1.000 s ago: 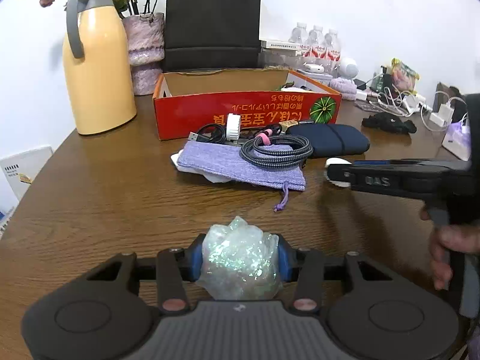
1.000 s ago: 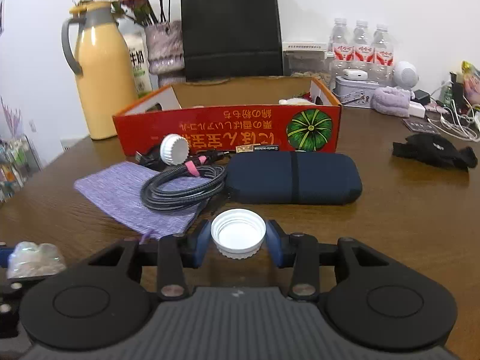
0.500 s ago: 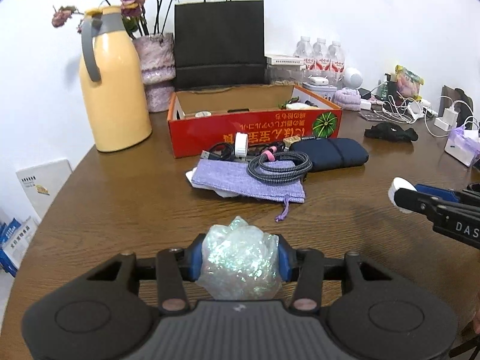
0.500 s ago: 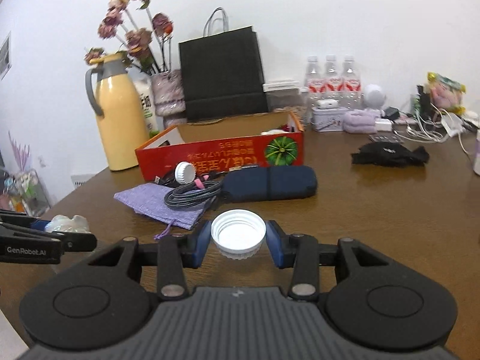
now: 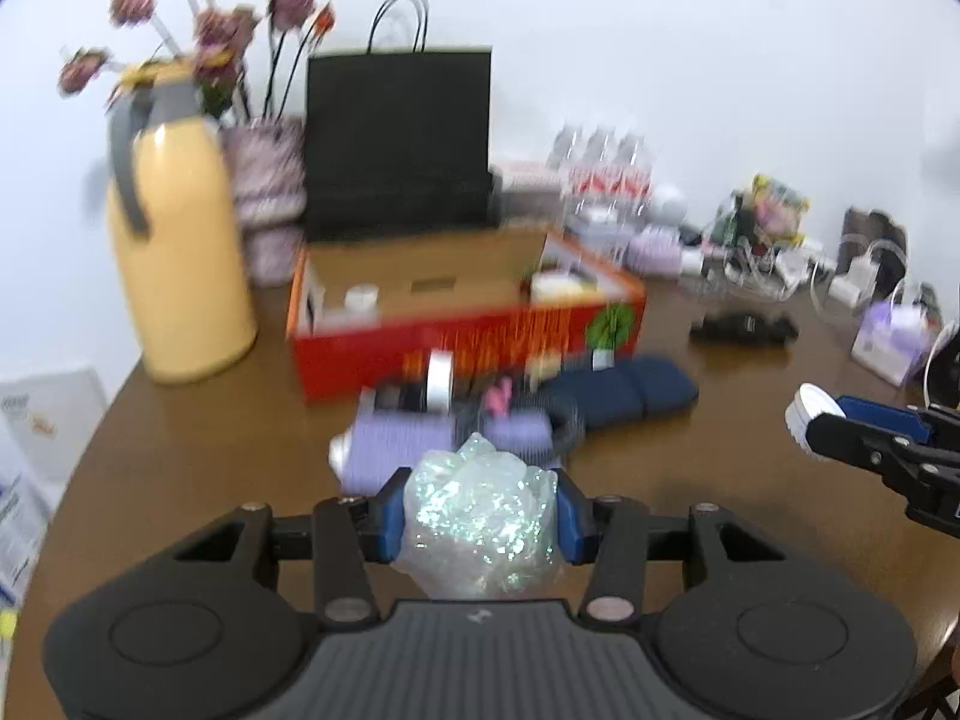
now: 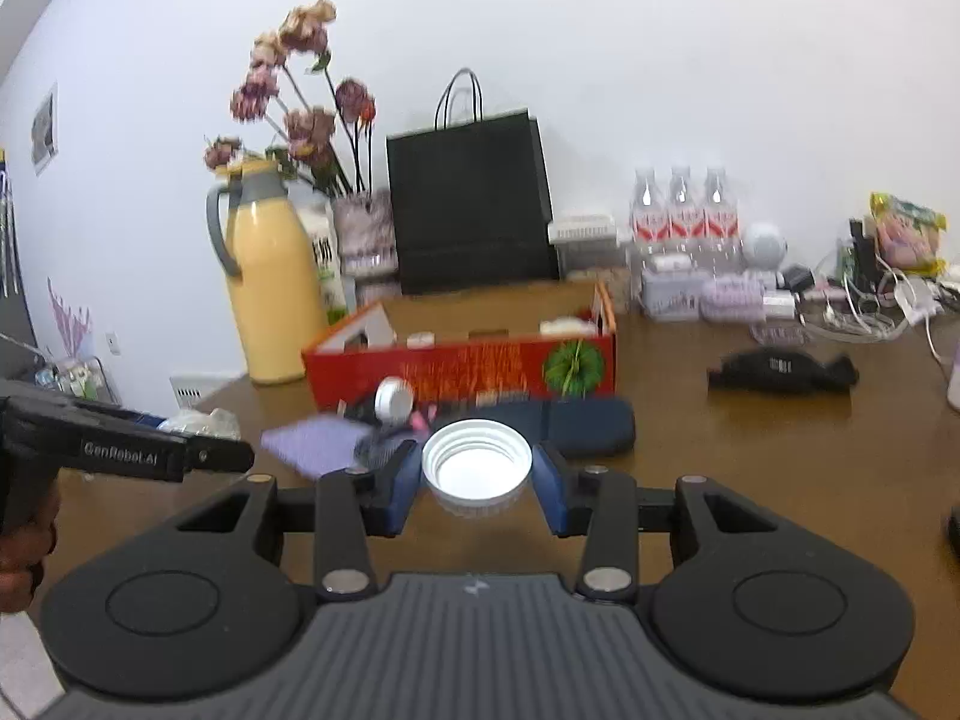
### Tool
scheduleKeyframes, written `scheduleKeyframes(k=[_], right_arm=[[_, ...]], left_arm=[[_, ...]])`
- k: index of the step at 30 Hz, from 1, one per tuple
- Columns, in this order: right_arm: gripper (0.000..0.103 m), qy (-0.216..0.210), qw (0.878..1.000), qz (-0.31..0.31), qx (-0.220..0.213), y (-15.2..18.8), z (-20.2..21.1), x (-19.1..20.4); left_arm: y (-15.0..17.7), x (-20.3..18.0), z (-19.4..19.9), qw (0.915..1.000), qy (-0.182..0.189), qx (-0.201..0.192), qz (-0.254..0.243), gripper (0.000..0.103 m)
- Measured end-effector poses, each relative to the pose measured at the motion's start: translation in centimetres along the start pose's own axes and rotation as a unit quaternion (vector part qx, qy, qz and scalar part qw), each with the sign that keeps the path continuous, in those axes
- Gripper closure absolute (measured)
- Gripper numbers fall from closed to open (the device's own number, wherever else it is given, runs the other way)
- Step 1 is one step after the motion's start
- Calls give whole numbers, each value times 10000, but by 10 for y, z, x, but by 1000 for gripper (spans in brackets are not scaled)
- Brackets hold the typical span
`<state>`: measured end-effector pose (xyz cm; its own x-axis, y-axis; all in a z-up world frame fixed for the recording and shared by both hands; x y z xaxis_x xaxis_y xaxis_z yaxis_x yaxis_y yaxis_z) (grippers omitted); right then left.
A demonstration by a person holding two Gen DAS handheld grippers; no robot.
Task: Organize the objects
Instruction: 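Carry the glittery bag with the left tool while the right tool carries the cap into the cardboard box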
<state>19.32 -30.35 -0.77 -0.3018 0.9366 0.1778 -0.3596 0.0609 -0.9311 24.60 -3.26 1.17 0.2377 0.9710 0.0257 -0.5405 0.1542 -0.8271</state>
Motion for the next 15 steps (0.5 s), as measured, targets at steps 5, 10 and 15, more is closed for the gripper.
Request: scheduleKeyframes(k=[5, 10, 15], right_arm=[[62, -329, 9988, 356, -87, -67, -46, -22], [62, -421, 9978, 349, 387, -128, -151, -43], [62, -283, 9926, -82, 1176, -147, -284, -66]], left_arm=[[-73, 17, -42, 9999, 104, -47, -4, 58], [-137, 34, -133, 9990, 3, 391, 197, 55], [-166, 64, -244, 9911, -133, 1218, 529, 53]])
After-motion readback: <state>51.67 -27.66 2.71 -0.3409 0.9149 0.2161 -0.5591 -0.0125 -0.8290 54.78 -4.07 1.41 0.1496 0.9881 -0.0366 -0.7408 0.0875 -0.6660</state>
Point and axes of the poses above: each gripper's, at about its wrist camera, not at the fingertips, and z roughly against the way its jaws point, x to its left, y to its underside, the point moved 2 cm from there along -z, roughly the way its jaws point, and after that the axes turned 4 degrees about -y, right-handed, at the moved point
